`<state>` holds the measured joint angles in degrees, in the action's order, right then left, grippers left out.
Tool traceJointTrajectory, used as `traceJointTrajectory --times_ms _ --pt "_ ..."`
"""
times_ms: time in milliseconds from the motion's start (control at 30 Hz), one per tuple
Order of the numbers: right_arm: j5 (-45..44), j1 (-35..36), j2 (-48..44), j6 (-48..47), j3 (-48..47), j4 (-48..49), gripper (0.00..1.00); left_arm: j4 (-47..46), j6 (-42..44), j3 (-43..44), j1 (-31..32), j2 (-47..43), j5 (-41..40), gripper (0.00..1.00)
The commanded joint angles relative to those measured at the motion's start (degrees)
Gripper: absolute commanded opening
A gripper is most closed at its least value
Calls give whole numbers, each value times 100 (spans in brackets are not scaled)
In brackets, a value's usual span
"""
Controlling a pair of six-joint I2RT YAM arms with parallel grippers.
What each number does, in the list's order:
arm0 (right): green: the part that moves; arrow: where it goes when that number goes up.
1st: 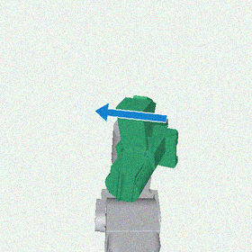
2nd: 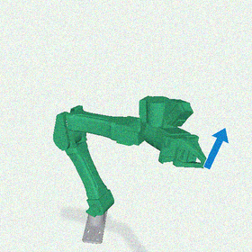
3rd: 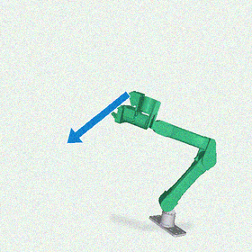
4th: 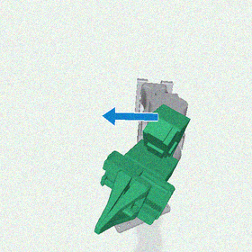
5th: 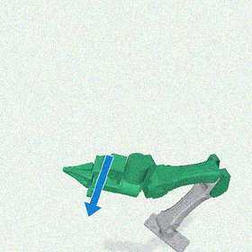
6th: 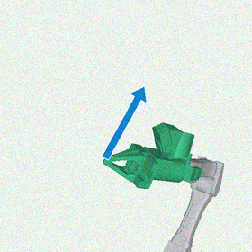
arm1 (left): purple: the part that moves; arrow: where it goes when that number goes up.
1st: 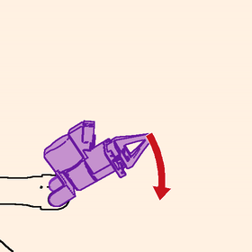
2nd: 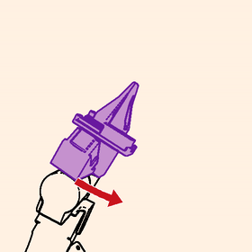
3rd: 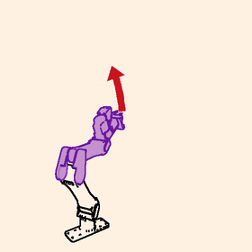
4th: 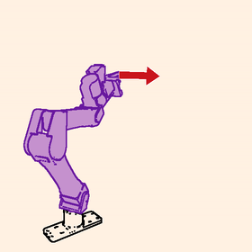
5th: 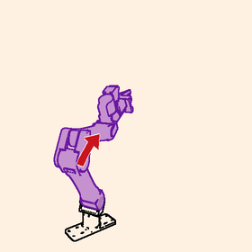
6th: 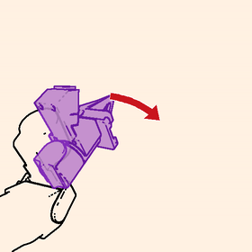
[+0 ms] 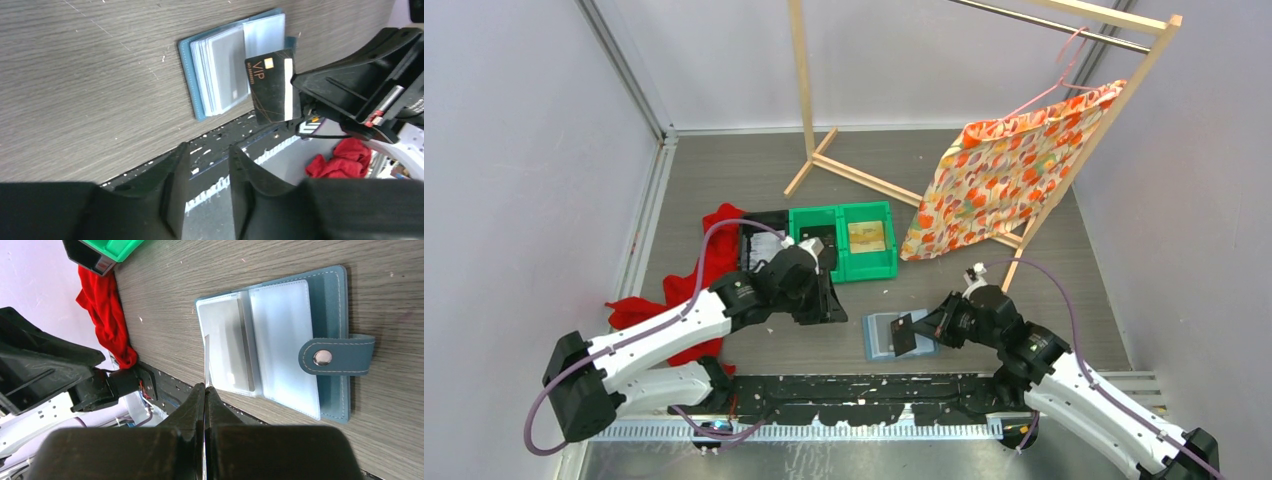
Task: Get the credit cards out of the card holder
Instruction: Remove the credit card from the card holder, then place the credit card in the storage box.
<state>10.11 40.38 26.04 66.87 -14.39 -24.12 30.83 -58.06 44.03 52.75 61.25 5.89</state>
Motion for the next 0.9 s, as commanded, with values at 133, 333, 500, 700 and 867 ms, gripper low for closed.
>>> traceJointTrajectory --times_ms 133,333,500,700,867 --pt "191 11 -175 212 49 948 1 -1432 -511 -543 -54 -425 754 72" --pt "215 8 -324 454 169 1388 1 -3292 -813 -1385 -46 -488 1057 74" --pt "321 13 -339 709 312 1872 1 -4684 -982 -1884 -46 -458 1214 78" --pt "480 12 -196 1167 625 2836 1 -5469 -1269 -1961 -96 86 1697 80" --pt "545 12 -133 1140 587 3019 1 -6303 -1695 -2149 -107 423 1815 75"
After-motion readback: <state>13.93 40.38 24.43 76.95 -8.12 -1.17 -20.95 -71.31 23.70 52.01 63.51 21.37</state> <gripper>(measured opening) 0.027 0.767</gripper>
